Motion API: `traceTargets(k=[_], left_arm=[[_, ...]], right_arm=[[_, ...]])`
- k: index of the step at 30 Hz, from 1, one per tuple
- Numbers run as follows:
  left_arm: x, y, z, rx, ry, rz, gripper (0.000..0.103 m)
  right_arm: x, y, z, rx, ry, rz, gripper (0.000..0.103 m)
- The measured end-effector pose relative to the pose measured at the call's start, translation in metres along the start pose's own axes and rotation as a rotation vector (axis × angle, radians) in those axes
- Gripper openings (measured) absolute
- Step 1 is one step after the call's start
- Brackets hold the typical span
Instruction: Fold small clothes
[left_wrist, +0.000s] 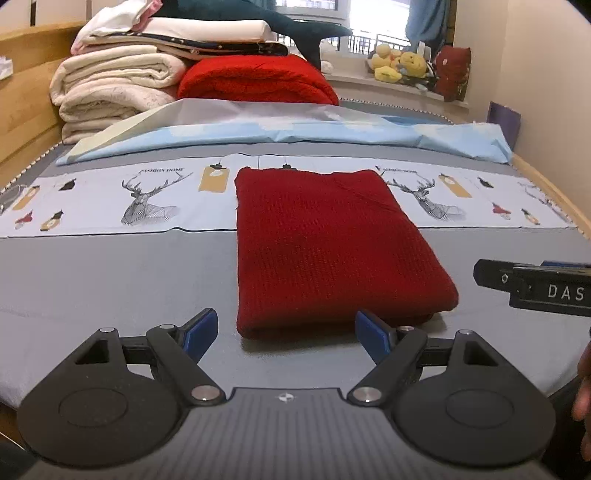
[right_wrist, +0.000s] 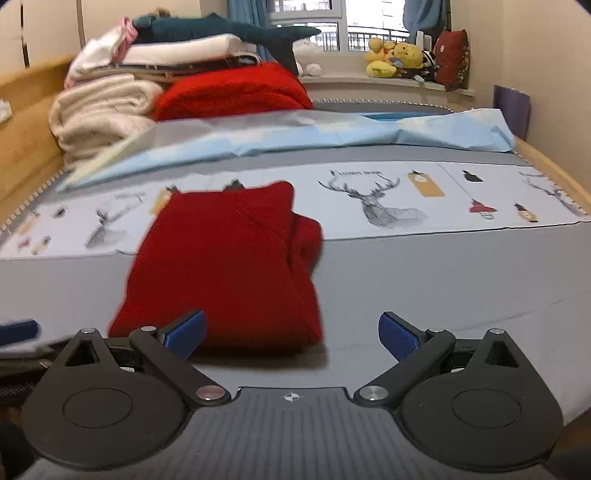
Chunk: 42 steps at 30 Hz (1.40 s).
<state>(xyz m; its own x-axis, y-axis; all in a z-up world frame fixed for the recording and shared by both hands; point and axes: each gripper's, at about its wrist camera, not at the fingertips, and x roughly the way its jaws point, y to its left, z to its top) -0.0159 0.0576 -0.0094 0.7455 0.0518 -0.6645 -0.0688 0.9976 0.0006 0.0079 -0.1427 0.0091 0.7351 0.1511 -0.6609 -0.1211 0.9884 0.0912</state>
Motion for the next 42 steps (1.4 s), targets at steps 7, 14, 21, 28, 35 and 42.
traceTargets(k=[7,14,21,28,35,42], left_arm=[[0.008,-0.005,0.001,-0.028,0.018,0.000,0.086],[0.012,-0.005,0.002,-0.039,0.015,0.000,0.086],[0.012,-0.005,0.003,-0.049,0.000,-0.001,0.087],[0.012,-0.003,0.004,-0.056,-0.006,-0.002,0.087],[0.012,-0.003,0.002,-0.054,-0.004,-0.005,0.087],[0.012,-0.004,0.003,-0.054,-0.005,-0.008,0.088]], right_arm=[[0.006,0.007,0.001,-0.020,0.014,0.002,0.099],[0.009,0.011,0.002,-0.034,0.014,-0.001,0.099],[0.012,0.015,0.002,-0.051,0.013,-0.008,0.099],[0.013,0.020,0.000,-0.067,0.011,-0.014,0.099],[0.014,0.022,-0.001,-0.075,0.012,-0.018,0.099],[0.014,0.023,-0.002,-0.075,0.012,-0.020,0.099]])
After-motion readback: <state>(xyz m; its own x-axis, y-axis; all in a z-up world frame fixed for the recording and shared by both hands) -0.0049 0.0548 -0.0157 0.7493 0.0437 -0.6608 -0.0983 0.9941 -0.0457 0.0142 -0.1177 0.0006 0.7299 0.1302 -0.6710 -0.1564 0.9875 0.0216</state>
